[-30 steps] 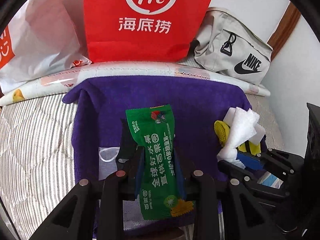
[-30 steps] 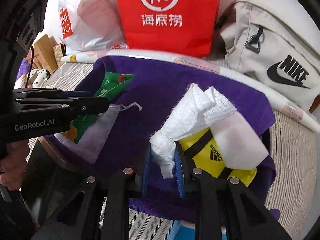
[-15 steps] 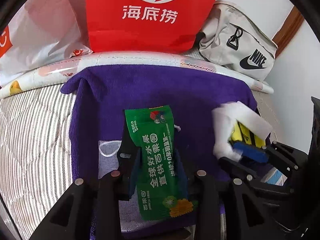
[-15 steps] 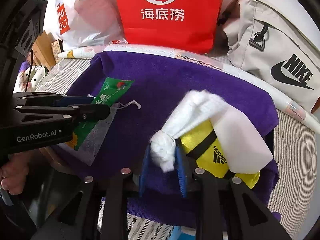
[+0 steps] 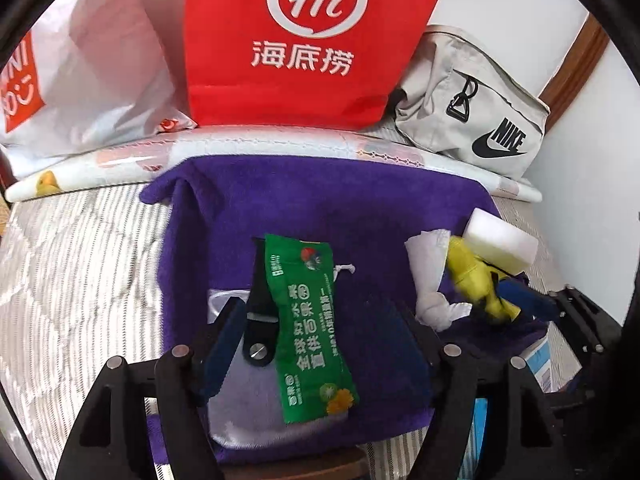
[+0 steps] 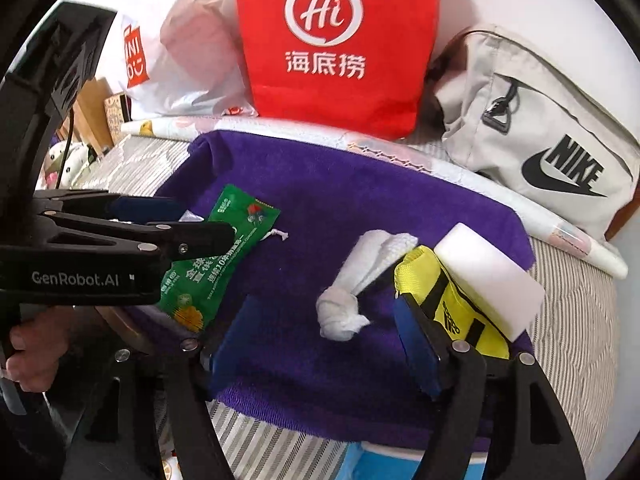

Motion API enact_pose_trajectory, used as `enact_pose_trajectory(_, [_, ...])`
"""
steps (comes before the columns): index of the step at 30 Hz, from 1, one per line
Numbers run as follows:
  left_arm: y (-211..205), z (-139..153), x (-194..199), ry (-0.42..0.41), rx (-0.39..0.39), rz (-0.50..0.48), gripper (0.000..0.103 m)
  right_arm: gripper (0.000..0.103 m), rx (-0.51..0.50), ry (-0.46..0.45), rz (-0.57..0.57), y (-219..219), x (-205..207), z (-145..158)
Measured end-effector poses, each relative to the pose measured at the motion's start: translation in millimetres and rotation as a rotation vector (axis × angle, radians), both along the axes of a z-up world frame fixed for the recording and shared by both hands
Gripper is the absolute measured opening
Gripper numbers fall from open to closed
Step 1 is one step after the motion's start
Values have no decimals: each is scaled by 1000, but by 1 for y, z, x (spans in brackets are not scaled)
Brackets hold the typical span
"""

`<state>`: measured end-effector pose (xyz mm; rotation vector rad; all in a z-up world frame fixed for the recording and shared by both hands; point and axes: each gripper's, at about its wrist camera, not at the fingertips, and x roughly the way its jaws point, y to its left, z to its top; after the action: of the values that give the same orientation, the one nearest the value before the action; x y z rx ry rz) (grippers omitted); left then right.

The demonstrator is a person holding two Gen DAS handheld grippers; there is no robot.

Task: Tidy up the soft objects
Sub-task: 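Release the packet from the left tool while the right tool drops the tissue by the pouch, then withdraw both open tools from the towel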

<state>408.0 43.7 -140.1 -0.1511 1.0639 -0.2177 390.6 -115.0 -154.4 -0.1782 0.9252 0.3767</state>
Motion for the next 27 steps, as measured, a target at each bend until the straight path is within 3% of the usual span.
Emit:
enact_pose_trajectory(11, [15, 39, -38, -83, -60, -4, 70, 77, 112, -83, -28, -27, -35, 39])
enact_pose_trajectory(21, [13, 87, -103, -170, 4, -28, 70, 77, 180, -133, -14, -49, -95, 70])
enact_pose_trajectory(27, [16, 93, -143, -175, 23, 18, 70, 77, 207, -131, 4, -63, -138, 77])
